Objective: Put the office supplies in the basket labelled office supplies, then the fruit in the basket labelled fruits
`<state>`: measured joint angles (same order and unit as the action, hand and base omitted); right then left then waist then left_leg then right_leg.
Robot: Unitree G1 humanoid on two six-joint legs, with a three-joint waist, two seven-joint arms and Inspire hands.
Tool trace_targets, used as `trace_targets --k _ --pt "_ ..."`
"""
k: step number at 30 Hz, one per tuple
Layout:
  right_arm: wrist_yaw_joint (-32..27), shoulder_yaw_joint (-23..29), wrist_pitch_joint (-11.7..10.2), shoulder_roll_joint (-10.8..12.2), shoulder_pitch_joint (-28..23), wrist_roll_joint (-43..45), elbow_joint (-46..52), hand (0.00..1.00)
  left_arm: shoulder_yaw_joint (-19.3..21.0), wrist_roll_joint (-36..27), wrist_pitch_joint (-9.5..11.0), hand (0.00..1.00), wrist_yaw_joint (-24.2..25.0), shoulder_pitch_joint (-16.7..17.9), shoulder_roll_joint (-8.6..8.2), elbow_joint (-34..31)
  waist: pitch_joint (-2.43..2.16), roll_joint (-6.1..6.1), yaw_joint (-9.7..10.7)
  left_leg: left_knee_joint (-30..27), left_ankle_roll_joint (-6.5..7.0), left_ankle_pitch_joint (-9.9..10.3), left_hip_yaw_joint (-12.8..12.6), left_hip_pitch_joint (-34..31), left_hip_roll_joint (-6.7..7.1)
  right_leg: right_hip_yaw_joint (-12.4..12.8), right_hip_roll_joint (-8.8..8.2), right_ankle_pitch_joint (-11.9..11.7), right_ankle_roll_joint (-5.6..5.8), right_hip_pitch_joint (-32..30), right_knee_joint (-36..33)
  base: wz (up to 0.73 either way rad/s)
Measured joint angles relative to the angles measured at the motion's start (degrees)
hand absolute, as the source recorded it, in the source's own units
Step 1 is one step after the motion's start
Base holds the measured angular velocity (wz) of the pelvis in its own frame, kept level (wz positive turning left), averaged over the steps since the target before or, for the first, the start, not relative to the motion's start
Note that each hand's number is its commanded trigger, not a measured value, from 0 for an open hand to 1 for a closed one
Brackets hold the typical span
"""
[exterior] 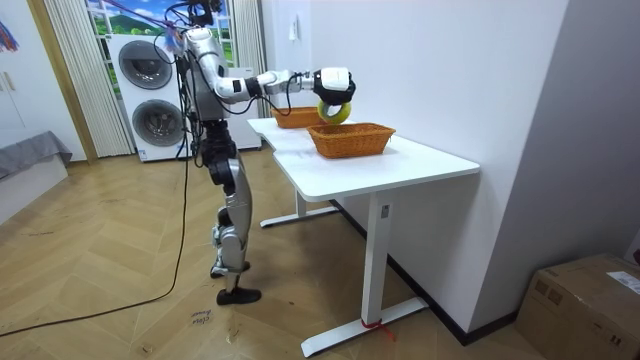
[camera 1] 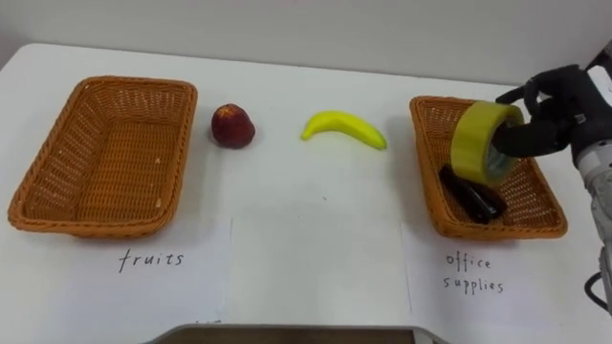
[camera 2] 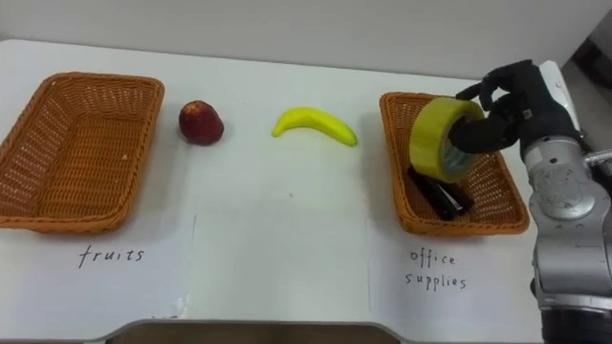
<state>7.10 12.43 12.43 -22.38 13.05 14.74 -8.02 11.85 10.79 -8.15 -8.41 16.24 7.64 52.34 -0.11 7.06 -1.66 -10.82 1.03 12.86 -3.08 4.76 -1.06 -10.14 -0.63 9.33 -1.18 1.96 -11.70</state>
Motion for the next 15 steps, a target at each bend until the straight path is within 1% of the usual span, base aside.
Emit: trace_targets --k 5,7,8,9,13,15 --pt "0.36 0.00 0.01 0.00 -0.02 -0.22 -1.30 1.00 0.30 -1.39 0.00 0.00 0.01 -1.00 0.01 0.00 0.15 -0.17 -0.04 0.17 -0.02 0.02 -0.02 -0.15 -0.01 -0.11 0.22 0.00 -0.01 0.00 0.00 0.00" --pt "0.43 0.00 0.02 0.00 -0.03 -0.12 -1.30 0.54 0.30 -2.02 0.00 0.00 0.01 -1.03 0.02 0.00 0.19 -0.23 -0.03 0.24 -0.02 0.02 -0.08 -0.15 -0.01 0.02 0.31 0.00 -0.01 -0.03 0.04 0.00" --pt "0.51 0.00 0.01 0.00 -0.09 -0.01 -1.29 0.00 0.28 -2.92 0.00 0.00 0.01 -1.00 0.03 -0.01 0.19 -0.23 -0.01 0.33 -0.02 0.02 -0.10 -0.14 0.00 0.10 0.36 0.00 -0.01 -0.07 0.06 0.00" --pt "0.57 0.00 0.01 0.00 -0.13 0.09 -1.29 0.00 0.27 -3.87 0.00 0.00 0.05 -0.99 0.02 -0.02 0.18 -0.22 -0.03 0.42 -0.02 0.02 -0.10 -0.14 -0.01 0.15 0.40 0.00 -0.01 -0.11 0.09 0.00" --pt "0.58 0.00 0.01 0.00 -0.14 0.75 -1.26 0.00 0.26 -4.44 0.17 0.00 0.09 -0.97 0.02 -0.06 0.13 -0.19 -0.06 0.46 -0.02 0.01 -0.12 -0.23 0.00 0.15 0.48 0.00 -0.01 -0.45 0.07 0.00" --pt "0.58 -0.01 0.01 0.00 -0.14 1.76 -1.13 0.00 0.18 -4.49 0.96 0.00 0.04 -0.95 0.02 -0.14 0.04 -0.15 -0.08 0.45 -0.03 0.00 -0.11 -0.47 -0.03 0.21 0.50 0.00 -0.01 -0.77 0.02 0.00"
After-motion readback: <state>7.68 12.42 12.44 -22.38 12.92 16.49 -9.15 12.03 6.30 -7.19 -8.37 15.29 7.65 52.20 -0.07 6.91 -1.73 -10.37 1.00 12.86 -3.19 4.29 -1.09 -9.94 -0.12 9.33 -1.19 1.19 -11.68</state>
